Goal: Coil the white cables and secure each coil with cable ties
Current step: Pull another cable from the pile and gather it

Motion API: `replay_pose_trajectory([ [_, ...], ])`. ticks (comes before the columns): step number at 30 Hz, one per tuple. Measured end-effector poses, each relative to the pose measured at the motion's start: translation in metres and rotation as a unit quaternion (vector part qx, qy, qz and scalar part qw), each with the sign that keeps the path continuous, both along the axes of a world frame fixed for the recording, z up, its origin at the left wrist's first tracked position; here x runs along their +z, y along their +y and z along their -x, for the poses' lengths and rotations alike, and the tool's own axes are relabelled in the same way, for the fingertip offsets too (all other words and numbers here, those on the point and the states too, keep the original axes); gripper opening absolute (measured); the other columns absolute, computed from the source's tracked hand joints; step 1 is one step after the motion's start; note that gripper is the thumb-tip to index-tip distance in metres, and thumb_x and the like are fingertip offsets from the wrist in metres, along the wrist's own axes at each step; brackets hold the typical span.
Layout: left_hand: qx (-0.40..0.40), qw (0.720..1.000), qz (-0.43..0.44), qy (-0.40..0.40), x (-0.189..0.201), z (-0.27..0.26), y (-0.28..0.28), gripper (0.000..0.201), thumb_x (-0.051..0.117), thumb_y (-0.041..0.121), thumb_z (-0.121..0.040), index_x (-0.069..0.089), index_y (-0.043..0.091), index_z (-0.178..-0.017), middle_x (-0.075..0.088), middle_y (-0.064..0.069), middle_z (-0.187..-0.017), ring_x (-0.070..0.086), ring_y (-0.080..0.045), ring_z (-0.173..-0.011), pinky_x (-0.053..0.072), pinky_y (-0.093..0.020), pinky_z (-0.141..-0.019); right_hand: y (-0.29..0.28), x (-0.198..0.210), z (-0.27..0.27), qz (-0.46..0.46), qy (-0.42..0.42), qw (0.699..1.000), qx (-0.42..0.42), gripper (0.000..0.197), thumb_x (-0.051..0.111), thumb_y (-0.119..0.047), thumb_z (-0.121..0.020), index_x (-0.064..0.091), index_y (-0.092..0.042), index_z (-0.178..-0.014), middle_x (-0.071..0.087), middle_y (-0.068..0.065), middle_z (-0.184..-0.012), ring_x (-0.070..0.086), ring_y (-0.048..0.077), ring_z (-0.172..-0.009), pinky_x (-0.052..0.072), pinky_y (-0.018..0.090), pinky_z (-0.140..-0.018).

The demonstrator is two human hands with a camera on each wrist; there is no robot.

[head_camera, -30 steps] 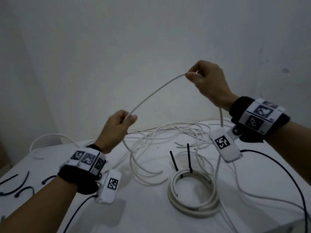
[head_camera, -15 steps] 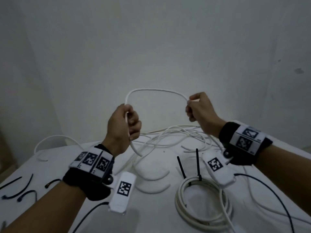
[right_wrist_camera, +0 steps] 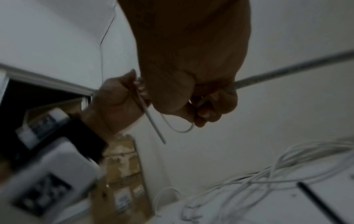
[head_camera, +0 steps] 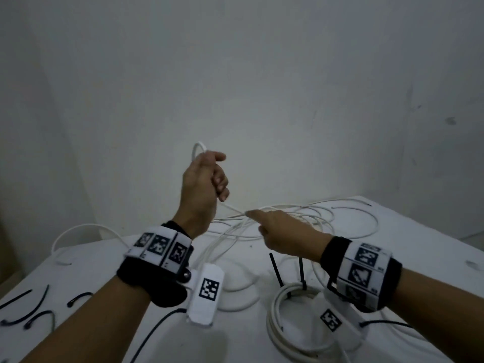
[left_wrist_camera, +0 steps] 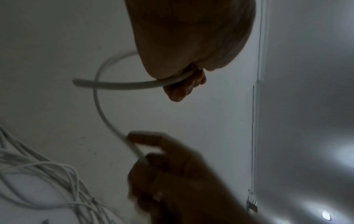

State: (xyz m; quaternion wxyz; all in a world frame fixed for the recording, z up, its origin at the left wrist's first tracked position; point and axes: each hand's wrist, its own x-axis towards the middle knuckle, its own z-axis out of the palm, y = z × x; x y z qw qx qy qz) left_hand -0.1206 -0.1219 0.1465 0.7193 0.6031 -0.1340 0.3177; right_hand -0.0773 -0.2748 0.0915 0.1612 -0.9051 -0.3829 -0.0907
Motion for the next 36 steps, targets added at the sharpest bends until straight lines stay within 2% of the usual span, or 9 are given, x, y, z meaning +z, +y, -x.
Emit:
replay_pose_trajectory([
  [6,0.169,0.918,-0.358,0.008,-0.034,0.004,-0.008,0.036,0.037,0.034,-0.103,0.053,0.016,-0.075,0.052,0.001,-0.074,0.049,-0.014,-0.071,0.04,-0.026,-0.066,0.01,0.039,0.017,-0.182,0.186,0.964,0.049,0.028,0.057,-0.009,-0.088,0.045,-0.014,-0.112,0.06,0.006,-0.085,0.045,0.012,-0.056,0.036,0.019,-0.046],
  [10,0.211,0.89,-0.392,0.096,-0.039,0.005,-0.001,0.038,0.031,0.038,-0.103,0.049,0.015,-0.079,0.058,-0.008,-0.074,0.054,-0.026,-0.07,0.045,-0.041,-0.066,0.002,0.039,0.025,-0.243,0.252,0.934,0.065,0.036,0.063,-0.007,-0.085,0.04,-0.018,-0.111,0.059,0.007,-0.072,0.044,0.013,-0.053,0.037,0.023,-0.041],
  [16,0.21,0.889,-0.293,0.281,-0.041,-0.002,0.044,0.045,0.033,0.036,-0.103,0.042,0.014,-0.065,0.046,-0.005,-0.056,0.043,-0.024,-0.053,0.03,-0.028,-0.048,-0.04,0.019,0.035,-0.227,0.452,0.859,0.081,0.028,0.062,-0.009,-0.089,0.044,-0.013,-0.11,0.055,0.006,-0.064,0.047,0.015,-0.047,0.037,0.021,-0.036],
  [18,0.124,0.882,-0.255,0.376,-0.043,0.006,0.06,0.045,0.035,0.039,-0.103,0.037,0.015,-0.066,0.033,0.001,-0.045,0.027,-0.015,-0.036,0.018,-0.018,-0.041,-0.059,0.016,0.039,-0.179,0.356,0.916,0.053,0.01,0.058,-0.015,-0.093,0.054,-0.015,-0.102,0.051,-0.002,-0.058,0.043,0.01,-0.047,0.034,0.021,-0.04],
  [20,0.029,0.849,-0.277,0.448,-0.046,0.017,0.058,0.052,0.03,0.059,-0.097,0.033,0.019,-0.064,0.026,0.003,-0.046,0.017,-0.01,-0.036,0.012,-0.015,-0.041,-0.069,0.026,0.031,-0.069,0.094,0.993,0.02,0.01,0.056,-0.022,-0.094,0.064,-0.017,-0.096,0.053,-0.009,-0.059,0.048,0.003,-0.049,0.035,0.016,-0.049],
  [23,-0.144,0.827,-0.28,0.466,-0.047,0.034,0.035,0.074,0.011,0.089,-0.071,0.026,0.017,-0.062,0.021,-0.002,-0.05,0.016,-0.012,-0.039,0.012,-0.017,-0.04,-0.071,0.057,0.009,-0.021,-0.109,0.993,0.037,0.022,0.053,-0.025,-0.095,0.067,-0.01,-0.102,0.067,0.004,-0.082,0.059,0.013,-0.073,0.04,0.025,-0.067],
  [26,-0.233,0.848,-0.254,0.402,-0.033,0.052,0.016,0.066,0.028,0.078,-0.076,0.027,0.015,-0.059,0.024,-0.006,-0.047,0.032,-0.017,-0.034,0.026,-0.021,-0.037,-0.07,0.081,-0.016,-0.013,-0.151,0.988,0.034,0.022,0.051,-0.026,-0.096,0.067,-0.013,-0.105,0.062,0.002,-0.081,0.055,0.02,-0.076,0.04,0.032,-0.068],
  [30,-0.181,0.878,-0.229,0.379,-0.007,0.068,0.013,0.05,0.057,0.057,-0.072,0.034,0.016,-0.054,0.033,-0.003,-0.046,0.032,-0.015,-0.03,0.028,-0.016,-0.032,-0.068,0.087,-0.024,-0.044,-0.149,0.986,0.057,0.021,0.05,-0.028,-0.097,0.067,-0.018,-0.104,0.053,-0.012,-0.074,0.051,0.012,-0.071,0.04,0.028,-0.066],
  [36,-0.108,0.857,-0.321,0.387,-0.006,0.079,0.02,0.059,0.046,0.071,-0.076,0.041,0.014,-0.059,0.024,0.0,-0.046,0.019,-0.012,-0.031,0.017,-0.013,-0.036,-0.063,0.084,-0.014,-0.057,-0.15,0.983,0.091,0.017,0.051,-0.026,-0.096,0.067,-0.021,-0.099,0.05,-0.018,-0.069,0.05,0.002,-0.066,0.041,0.029,-0.064],
])
